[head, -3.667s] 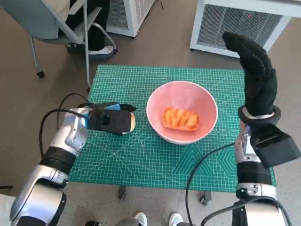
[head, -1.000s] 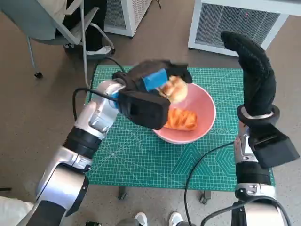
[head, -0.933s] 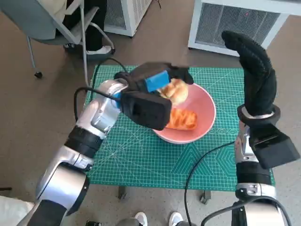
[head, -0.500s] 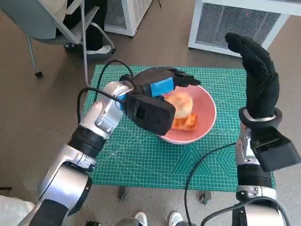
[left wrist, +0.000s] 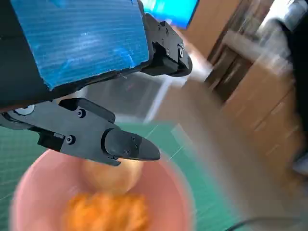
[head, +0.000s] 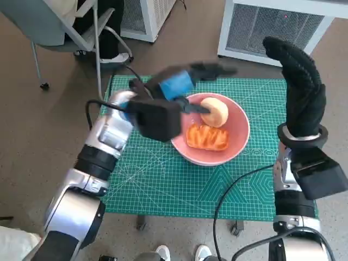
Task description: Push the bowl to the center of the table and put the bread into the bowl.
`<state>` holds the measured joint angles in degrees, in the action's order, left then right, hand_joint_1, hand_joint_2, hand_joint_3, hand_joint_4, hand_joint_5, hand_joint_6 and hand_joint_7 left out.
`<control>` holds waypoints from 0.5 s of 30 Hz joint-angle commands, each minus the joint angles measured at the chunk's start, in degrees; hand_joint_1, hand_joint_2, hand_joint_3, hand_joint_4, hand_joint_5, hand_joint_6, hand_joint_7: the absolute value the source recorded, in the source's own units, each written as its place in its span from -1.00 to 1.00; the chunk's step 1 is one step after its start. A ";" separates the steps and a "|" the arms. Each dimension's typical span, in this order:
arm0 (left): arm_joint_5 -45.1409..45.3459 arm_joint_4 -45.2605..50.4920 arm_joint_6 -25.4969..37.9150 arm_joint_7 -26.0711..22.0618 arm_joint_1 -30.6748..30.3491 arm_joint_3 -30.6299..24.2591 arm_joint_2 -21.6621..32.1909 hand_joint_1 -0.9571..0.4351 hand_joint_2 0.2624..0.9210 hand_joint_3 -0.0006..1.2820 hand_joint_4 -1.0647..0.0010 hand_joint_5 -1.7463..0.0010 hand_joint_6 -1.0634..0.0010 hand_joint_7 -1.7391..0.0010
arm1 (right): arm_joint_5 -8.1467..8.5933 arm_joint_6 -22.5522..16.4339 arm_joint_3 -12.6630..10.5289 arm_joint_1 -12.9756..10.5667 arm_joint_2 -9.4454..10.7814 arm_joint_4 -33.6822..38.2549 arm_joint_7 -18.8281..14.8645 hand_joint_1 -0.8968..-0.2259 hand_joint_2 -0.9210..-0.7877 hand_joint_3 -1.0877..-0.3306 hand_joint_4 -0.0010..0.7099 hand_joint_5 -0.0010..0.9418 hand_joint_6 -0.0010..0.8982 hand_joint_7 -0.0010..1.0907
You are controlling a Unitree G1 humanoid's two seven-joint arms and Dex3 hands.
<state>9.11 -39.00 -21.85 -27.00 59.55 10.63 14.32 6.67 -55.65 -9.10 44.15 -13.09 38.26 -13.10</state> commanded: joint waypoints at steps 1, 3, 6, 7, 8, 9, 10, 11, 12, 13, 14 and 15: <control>-7.57 4.15 -0.37 0.84 -3.47 -5.27 -2.45 -0.13 1.00 -0.65 0.42 0.95 0.26 0.88 | 0.26 1.22 -0.26 0.22 -0.10 -0.01 0.52 -0.22 -1.00 -0.15 -0.12 -0.99 -0.88 0.05; -9.46 5.11 -0.21 0.68 -4.18 -6.29 -3.08 -0.10 1.00 -0.63 0.41 0.95 0.26 0.88 | 0.21 1.36 -0.29 0.41 -0.13 0.07 0.56 -0.22 -1.00 -0.15 -0.12 -0.99 -0.88 0.05; -12.11 6.59 -0.13 0.50 -5.30 -7.69 -3.97 -0.08 1.00 -0.60 0.39 0.95 0.27 0.88 | -0.07 1.65 -0.34 0.69 -0.17 0.11 0.81 -0.22 -1.00 -0.14 -0.12 -0.99 -0.87 0.05; -12.87 7.02 -0.23 0.51 -5.67 -8.13 -4.26 -0.09 1.00 -0.58 0.39 0.95 0.28 0.87 | -0.22 1.75 -0.35 0.78 -0.20 0.11 0.94 -0.21 -1.00 -0.14 -0.12 -0.99 -0.87 0.05; -13.96 7.47 -0.55 0.61 -6.21 -8.85 -4.66 -0.09 1.00 -0.57 0.38 0.95 0.28 0.87 | -0.45 1.94 -0.37 0.91 -0.23 0.09 1.17 -0.21 -1.00 -0.14 -0.11 -0.99 -0.87 0.05; -15.14 7.90 -1.01 0.83 -6.83 -9.69 -5.12 -0.10 1.00 -0.56 0.38 0.95 0.29 0.87 | -0.68 2.20 -0.39 1.08 -0.26 0.04 1.43 -0.22 -1.00 -0.14 -0.11 -0.99 -0.86 0.05; -15.83 8.13 -1.29 0.99 -7.19 -10.17 -5.40 -0.11 1.00 -0.55 0.38 0.96 0.31 0.87 | -0.78 2.36 -0.40 1.19 -0.30 0.05 1.59 -0.22 -1.00 -0.14 -0.11 -0.99 -0.86 0.05; -16.60 8.44 -2.09 1.30 -7.75 -10.87 -5.74 -0.11 1.00 -0.54 0.37 0.96 0.31 0.87 | -0.94 2.72 -0.38 1.30 -0.31 -0.13 1.86 -0.22 -1.00 -0.14 -0.11 -0.99 -0.86 0.05; -17.04 8.63 -2.62 1.49 -8.09 -11.27 -5.94 -0.12 1.00 -0.53 0.37 0.96 0.32 0.87 | -1.01 2.96 -0.36 1.37 -0.34 -0.25 2.04 -0.22 -1.00 -0.14 -0.11 -0.99 -0.85 0.05; -17.46 8.75 -3.41 1.79 -8.41 -11.73 -6.22 -0.12 1.00 -0.52 0.37 0.96 0.33 0.87 | -1.09 3.31 -0.34 1.45 -0.35 -0.45 2.25 -0.22 -1.00 -0.14 -0.11 -0.99 -0.85 0.05; -17.72 8.94 -4.33 2.45 -8.78 -12.22 -6.58 -0.12 1.00 -0.51 0.37 0.96 0.33 0.86 | -1.16 3.73 -0.30 1.53 -0.32 -0.76 2.50 -0.23 -1.00 -0.14 -0.11 -0.99 -0.85 0.05; -17.83 9.03 -4.91 2.87 -8.99 -12.52 -6.82 -0.13 1.00 -0.49 0.35 0.97 0.39 0.78 | -1.21 4.03 -0.25 1.56 -0.31 -1.01 2.69 -0.23 -1.00 -0.14 -0.11 -0.99 -0.85 0.05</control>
<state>-7.55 -31.15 -24.47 -25.33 51.77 -0.42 8.33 6.34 -53.08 -9.21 45.95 -13.24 37.72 -11.27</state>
